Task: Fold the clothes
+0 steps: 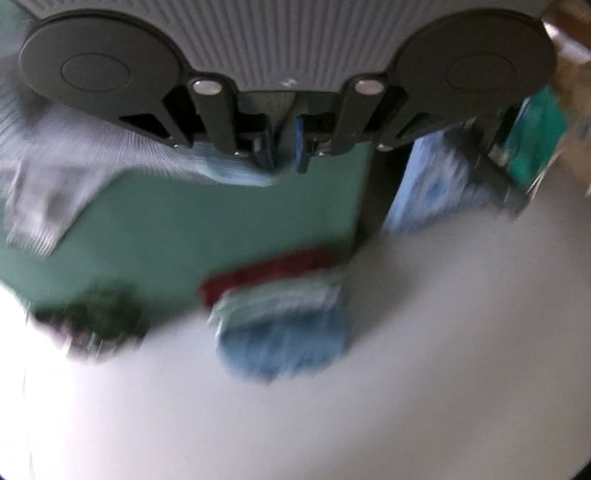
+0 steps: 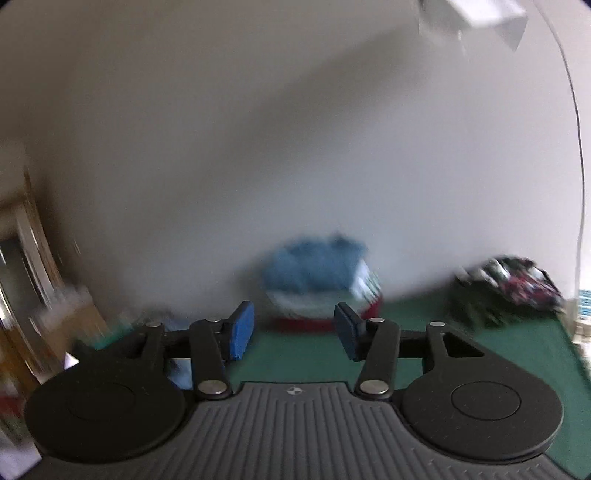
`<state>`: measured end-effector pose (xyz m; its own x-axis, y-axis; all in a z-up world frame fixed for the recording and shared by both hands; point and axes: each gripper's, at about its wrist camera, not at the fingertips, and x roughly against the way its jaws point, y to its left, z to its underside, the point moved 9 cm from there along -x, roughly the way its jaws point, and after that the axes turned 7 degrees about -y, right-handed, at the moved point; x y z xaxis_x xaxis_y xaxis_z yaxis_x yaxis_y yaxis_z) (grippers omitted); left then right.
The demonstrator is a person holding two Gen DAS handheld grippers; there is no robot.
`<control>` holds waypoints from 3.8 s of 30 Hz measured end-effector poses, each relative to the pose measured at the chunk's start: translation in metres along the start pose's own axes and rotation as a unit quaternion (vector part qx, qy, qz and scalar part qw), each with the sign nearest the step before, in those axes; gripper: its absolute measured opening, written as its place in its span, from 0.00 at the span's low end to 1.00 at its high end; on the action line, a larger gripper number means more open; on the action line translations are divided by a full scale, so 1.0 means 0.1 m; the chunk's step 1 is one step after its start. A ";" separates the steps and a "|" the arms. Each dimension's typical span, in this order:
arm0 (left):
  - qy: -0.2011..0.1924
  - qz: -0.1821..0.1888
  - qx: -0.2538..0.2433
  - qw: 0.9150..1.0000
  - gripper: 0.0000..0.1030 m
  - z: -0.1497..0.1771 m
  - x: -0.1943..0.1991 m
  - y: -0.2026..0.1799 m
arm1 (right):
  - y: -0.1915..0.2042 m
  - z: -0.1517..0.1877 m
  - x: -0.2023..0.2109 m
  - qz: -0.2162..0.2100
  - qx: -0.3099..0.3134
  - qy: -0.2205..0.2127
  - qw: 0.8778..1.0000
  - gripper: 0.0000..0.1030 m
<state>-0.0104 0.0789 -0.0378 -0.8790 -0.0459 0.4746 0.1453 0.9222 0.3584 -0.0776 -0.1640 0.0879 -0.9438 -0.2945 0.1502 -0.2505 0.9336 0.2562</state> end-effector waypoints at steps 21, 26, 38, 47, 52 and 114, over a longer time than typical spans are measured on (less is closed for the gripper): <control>0.077 0.084 -0.115 0.987 0.62 0.96 0.83 -1.43 | -0.14 2.15 -0.53 -0.037 0.229 0.256 0.938 0.41; 0.064 0.033 -0.172 0.982 0.30 0.90 0.71 -1.67 | -0.30 2.03 -0.52 -0.037 0.207 0.242 0.947 0.41; 0.114 -0.084 -0.109 0.984 0.08 0.76 0.53 -0.85 | -0.31 2.20 -0.47 -0.084 0.291 0.234 0.924 0.41; 0.112 0.010 -0.141 0.984 0.34 0.93 0.91 -1.59 | -0.10 2.24 -0.79 -0.108 0.283 0.206 0.930 0.29; 0.105 0.006 -0.134 0.985 0.32 0.87 0.80 -1.65 | -0.21 1.93 -0.80 -0.104 0.157 0.198 0.962 0.03; 0.033 0.013 -0.144 0.989 0.18 0.88 1.04 -1.38 | -0.78 0.14 -0.25 -0.029 0.043 0.024 0.998 0.11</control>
<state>-0.1618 -0.0195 -0.1092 -0.8435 -0.0565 0.5342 0.2991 0.7767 0.5544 -0.0379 -0.2263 0.0507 -0.9163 -0.3565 0.1827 -0.3244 0.9279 0.1835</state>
